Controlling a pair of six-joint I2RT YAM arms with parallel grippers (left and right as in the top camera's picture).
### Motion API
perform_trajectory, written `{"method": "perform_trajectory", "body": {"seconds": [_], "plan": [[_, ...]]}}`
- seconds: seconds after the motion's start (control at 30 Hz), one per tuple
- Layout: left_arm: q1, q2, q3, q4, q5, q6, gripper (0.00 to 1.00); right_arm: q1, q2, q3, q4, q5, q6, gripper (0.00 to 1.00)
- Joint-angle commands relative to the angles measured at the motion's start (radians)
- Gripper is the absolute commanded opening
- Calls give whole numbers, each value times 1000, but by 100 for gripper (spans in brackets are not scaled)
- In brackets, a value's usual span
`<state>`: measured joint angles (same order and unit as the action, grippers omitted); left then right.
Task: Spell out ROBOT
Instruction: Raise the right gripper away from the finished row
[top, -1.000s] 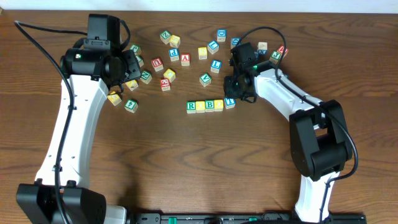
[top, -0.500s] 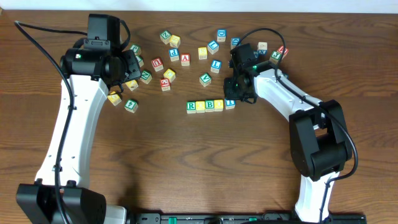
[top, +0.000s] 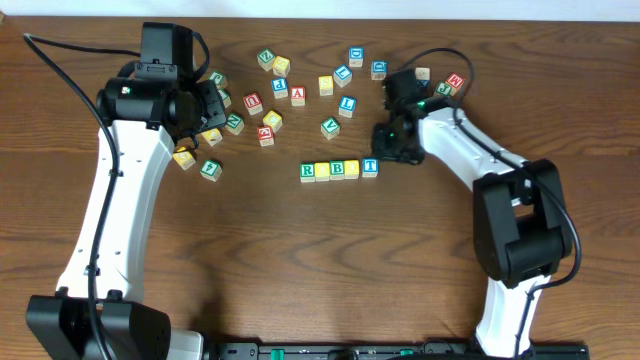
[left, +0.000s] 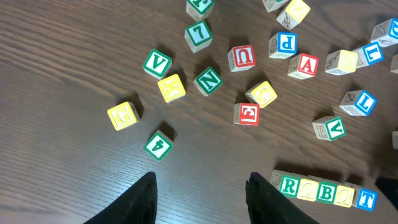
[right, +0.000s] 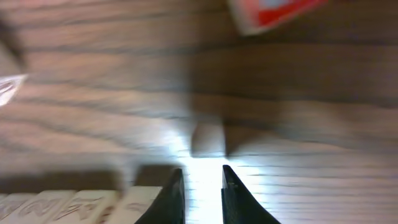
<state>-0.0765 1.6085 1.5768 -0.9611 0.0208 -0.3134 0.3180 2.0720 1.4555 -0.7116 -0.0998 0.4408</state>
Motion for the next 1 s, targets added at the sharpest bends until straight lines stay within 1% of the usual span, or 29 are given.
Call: {"method": "perform_trajectory", "body": {"seconds": [0.0,0.13,0.33,0.57,0.97], "plan": [[2,6,-15,0,-3,10,46,-10,10,-5,-6,11,38,16],[2,6,-15,0,-3,10,46,1,10,-5,-19,11,41,16],[2,6,-15,0,-2,10,46,12,10,-24,-68,11,106,13],[2,6,-15,0,-2,10,46,18,10,-30,-63,-35,105,12],[2,6,-15,0,-2,10,46,37,10,-30,-32,-43,74,12]]}}
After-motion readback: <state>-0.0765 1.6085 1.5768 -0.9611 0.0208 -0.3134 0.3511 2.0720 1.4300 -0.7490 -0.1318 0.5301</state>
